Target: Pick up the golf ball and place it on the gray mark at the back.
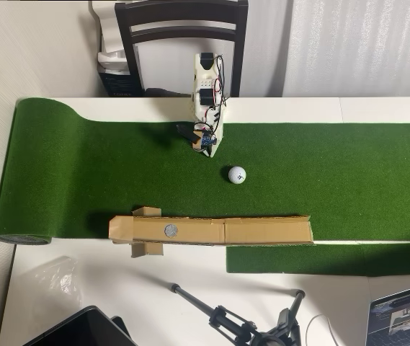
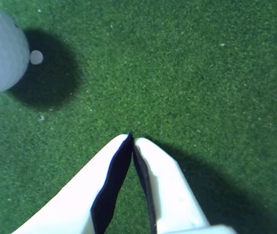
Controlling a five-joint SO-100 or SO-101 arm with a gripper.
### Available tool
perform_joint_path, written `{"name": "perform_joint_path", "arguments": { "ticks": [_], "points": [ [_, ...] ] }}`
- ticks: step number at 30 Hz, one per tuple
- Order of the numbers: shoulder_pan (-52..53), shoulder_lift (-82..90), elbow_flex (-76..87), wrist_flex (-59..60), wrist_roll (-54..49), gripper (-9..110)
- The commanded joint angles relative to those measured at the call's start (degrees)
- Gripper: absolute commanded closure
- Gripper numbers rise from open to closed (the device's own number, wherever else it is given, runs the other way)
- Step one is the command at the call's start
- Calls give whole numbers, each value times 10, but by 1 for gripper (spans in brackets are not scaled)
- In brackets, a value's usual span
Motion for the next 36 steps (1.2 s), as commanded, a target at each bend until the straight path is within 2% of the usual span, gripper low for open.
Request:
{"name": "perform_joint_path", "arguments": {
  "ticks": [1,19,36],
  "points": [
    [-5,53,39,0,-4,101],
    [-6,54,35,-9,0,101],
    [-7,47,-54,11,-4,100]
  ]
}}
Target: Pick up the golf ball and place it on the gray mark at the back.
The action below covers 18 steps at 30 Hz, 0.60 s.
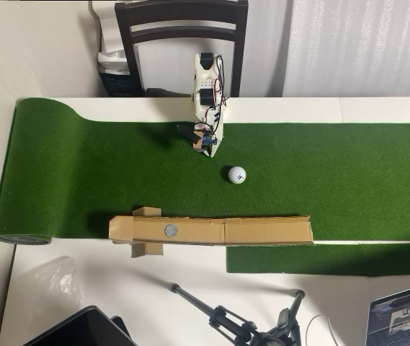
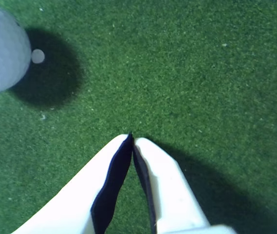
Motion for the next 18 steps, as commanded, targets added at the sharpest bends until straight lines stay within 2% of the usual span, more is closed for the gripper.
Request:
{"name": "perform_joint_path", "arguments": {
  "ticks": [1,7,13,18],
  "points": [
    [-4,47,-68,23,-4,100],
    [-4,45,-151,91,-5,100],
    [-4,45,-158,91,-5,89],
    [-4,45,-160,84,1,88]
  ]
}}
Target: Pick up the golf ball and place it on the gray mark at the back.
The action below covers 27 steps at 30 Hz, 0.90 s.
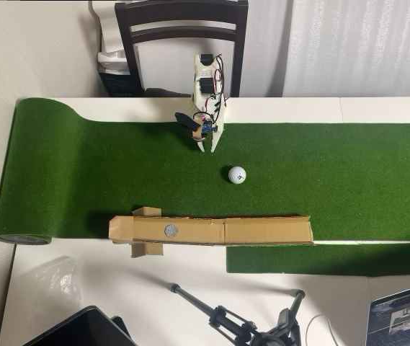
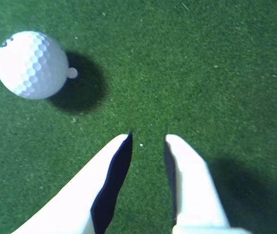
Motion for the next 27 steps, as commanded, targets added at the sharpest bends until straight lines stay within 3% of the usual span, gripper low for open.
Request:
{"name": "perform_joint_path", "arguments": {
  "ticks": [1,13,27],
  "points": [
    [-3,37,-42,-7,3,88],
    [-3,18,-68,-34,4,87],
    [-37,-259,-168,-151,4,87]
  ]
}}
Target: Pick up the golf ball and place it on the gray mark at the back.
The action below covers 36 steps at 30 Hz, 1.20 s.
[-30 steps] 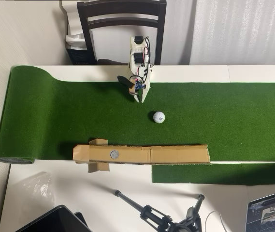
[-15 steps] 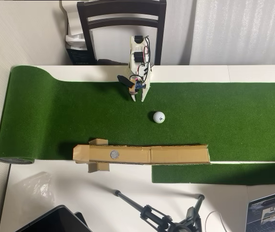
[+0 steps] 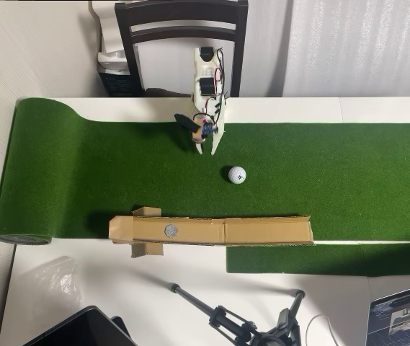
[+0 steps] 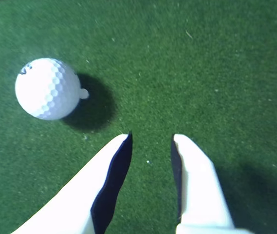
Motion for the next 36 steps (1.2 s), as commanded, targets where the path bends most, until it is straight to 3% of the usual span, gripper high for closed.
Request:
{"name": "perform_joint_path", "arguments": {
  "ticks": [1,15,36],
  "points": [
    [-40,-71,-76,-38,5,87],
    [-187,-237,-177,-38,128,87],
    [-216,-440,-376,-30,133,74]
  ]
}}
